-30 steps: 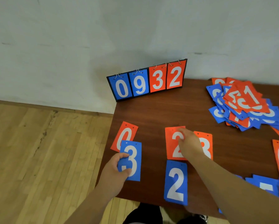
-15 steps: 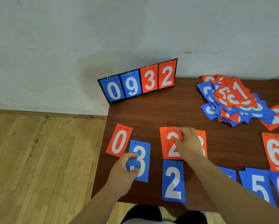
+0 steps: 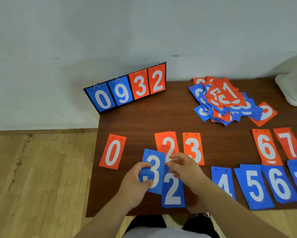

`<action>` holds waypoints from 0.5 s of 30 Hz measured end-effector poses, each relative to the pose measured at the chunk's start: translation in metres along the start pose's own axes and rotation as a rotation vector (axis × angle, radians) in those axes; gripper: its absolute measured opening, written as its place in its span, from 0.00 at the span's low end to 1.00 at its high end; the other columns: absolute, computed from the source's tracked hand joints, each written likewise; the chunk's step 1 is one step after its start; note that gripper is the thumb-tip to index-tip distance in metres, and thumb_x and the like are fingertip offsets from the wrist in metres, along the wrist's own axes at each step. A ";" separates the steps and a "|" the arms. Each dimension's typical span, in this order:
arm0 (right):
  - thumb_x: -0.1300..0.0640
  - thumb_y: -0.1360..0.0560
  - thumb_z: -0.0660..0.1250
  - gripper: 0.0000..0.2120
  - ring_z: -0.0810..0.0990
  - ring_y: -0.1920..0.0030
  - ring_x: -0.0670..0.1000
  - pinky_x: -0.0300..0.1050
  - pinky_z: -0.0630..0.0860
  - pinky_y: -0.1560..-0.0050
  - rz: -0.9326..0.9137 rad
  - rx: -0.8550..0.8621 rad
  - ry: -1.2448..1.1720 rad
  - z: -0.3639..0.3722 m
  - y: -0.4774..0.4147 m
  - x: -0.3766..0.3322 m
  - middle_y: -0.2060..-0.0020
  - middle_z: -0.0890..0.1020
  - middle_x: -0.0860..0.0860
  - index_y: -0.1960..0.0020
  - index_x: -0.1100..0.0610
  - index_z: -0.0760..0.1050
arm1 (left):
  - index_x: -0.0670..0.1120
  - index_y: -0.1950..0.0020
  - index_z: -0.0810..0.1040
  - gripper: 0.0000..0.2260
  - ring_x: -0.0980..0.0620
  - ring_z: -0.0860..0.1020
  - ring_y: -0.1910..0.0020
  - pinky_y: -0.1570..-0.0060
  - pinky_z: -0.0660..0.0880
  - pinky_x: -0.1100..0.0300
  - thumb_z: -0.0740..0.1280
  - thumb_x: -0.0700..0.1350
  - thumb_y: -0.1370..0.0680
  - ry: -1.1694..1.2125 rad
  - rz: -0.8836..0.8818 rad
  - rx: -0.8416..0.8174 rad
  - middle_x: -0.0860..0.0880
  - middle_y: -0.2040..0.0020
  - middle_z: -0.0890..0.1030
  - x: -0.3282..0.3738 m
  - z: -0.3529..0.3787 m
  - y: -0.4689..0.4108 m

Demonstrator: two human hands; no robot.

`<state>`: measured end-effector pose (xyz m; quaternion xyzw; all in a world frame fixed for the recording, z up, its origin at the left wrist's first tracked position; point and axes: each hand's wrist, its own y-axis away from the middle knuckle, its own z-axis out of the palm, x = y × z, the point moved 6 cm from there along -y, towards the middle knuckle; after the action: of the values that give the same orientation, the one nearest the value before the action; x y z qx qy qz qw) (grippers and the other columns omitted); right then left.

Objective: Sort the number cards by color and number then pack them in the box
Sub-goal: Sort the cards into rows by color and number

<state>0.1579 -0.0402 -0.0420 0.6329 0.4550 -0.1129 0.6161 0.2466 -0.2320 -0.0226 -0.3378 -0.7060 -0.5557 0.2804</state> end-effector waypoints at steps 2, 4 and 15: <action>0.57 0.21 0.72 0.09 0.85 0.49 0.50 0.47 0.85 0.50 0.026 -0.043 -0.085 0.009 0.004 0.002 0.48 0.84 0.49 0.44 0.47 0.78 | 0.61 0.40 0.76 0.20 0.56 0.80 0.41 0.53 0.83 0.61 0.73 0.38 0.22 0.013 0.006 -0.043 0.56 0.36 0.75 0.000 0.008 0.000; 0.60 0.22 0.72 0.10 0.85 0.49 0.52 0.47 0.85 0.51 0.011 -0.036 -0.073 0.010 0.007 0.004 0.50 0.84 0.50 0.43 0.49 0.78 | 0.60 0.40 0.77 0.20 0.56 0.80 0.42 0.53 0.82 0.63 0.73 0.37 0.23 0.001 0.018 -0.074 0.56 0.36 0.76 -0.001 0.015 0.000; 0.62 0.21 0.70 0.11 0.82 0.51 0.45 0.34 0.78 0.63 -0.032 0.188 0.134 -0.071 0.022 0.047 0.50 0.83 0.46 0.43 0.48 0.77 | 0.58 0.41 0.76 0.16 0.56 0.78 0.56 0.57 0.79 0.63 0.73 0.41 0.22 -0.196 0.079 -0.100 0.52 0.51 0.79 0.003 0.050 -0.020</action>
<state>0.1703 0.0464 -0.0445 0.6868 0.4926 -0.1224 0.5202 0.2278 -0.1860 -0.0440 -0.4315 -0.6876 -0.5431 0.2145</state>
